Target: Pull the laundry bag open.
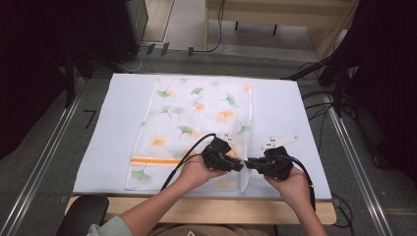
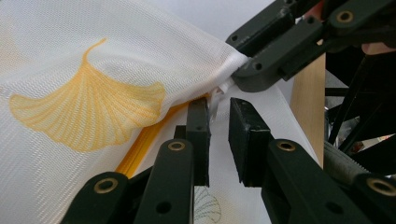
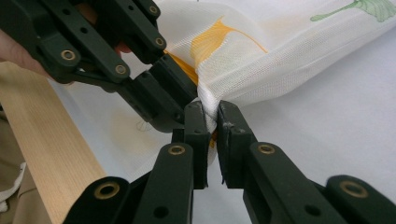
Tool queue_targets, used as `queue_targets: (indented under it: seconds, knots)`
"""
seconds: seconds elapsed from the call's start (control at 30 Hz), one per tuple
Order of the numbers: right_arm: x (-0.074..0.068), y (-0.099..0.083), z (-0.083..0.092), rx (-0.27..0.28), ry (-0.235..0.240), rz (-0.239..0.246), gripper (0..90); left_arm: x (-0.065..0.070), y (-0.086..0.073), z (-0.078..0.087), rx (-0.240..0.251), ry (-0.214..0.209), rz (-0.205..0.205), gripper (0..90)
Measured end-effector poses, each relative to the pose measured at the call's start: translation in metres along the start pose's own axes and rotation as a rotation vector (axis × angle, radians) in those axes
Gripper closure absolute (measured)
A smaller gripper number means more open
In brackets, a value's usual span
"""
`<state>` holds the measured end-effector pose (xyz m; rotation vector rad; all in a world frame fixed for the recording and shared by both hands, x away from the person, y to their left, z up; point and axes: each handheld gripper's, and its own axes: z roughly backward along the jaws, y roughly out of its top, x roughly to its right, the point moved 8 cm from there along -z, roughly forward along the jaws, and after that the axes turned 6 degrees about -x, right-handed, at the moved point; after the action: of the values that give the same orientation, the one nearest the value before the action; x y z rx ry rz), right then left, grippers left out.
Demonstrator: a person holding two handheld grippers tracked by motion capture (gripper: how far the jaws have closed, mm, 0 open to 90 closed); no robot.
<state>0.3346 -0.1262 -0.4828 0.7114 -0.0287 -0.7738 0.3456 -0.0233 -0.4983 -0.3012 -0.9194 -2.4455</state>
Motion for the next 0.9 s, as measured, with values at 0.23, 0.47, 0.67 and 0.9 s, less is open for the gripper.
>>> queue_targets:
  seconds: [0.23, 0.47, 0.67, 0.9]
  knots:
    - [-0.0012, 0.0006, 0.0003, 0.002, 0.0, 0.006, 85.1, -0.001, 0.0015, -0.0014, -0.007, 0.019, -0.026, 81.9]
    - [-0.0059, 0.0023, -0.0008, 0.002, 0.006, 0.025, 85.1, 0.0005, 0.0011, -0.0037, -0.023, 0.016, -0.021, 89.6]
    - [-0.0044, 0.0023, 0.0003, 0.007, 0.007, 0.022, 85.1, -0.0007, 0.0013, -0.0019, -0.024, 0.01, -0.016, 90.0]
    - [-0.0046, 0.003, 0.0015, 0.02, 0.012, 0.022, 85.1, -0.001, 0.0019, 0.0007, -0.011, -0.002, -0.005, 90.0]
